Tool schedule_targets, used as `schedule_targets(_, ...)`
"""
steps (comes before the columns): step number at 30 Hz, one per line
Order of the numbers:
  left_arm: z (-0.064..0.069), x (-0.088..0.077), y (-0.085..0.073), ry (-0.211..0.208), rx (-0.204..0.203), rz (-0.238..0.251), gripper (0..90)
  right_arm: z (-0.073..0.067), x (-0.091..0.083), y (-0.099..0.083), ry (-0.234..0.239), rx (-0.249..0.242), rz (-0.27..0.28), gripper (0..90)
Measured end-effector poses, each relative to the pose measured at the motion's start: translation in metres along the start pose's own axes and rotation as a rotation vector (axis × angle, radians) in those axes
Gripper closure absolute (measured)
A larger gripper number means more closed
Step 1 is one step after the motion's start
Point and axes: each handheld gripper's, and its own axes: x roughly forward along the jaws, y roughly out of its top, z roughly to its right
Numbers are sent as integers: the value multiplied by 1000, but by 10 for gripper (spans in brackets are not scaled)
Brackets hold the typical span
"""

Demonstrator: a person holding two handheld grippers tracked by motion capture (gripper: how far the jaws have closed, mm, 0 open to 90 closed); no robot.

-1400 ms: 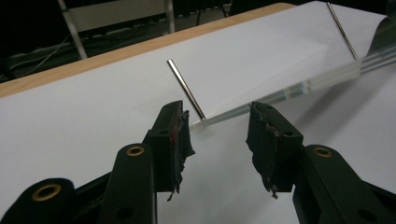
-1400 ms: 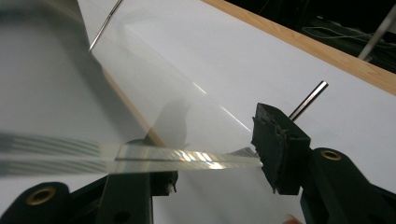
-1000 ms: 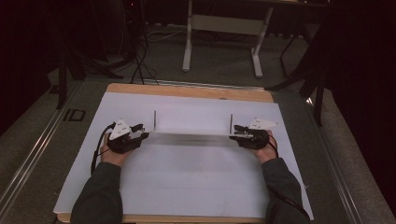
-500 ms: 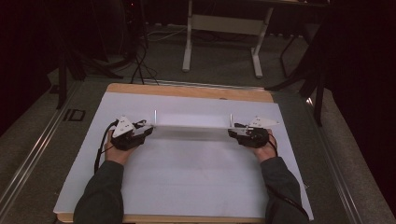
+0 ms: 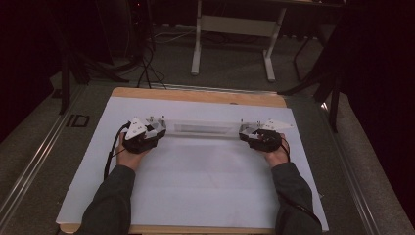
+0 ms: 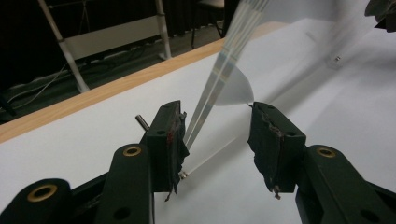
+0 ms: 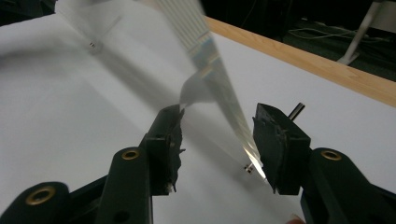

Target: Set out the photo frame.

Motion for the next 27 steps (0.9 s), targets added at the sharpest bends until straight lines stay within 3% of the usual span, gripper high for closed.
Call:
schedule_targets(8,-2,4,2,25,-13,12,554,-1,3,2,-43,-1,15,532)
schedule_targets(15,-5,10,8,40,-15,-6,562,1,5,5,-65,9,21,543)
schedule_targets(27,-11,18,14,50,-42,-19,561,3,11,11,-107,-26,2,567)
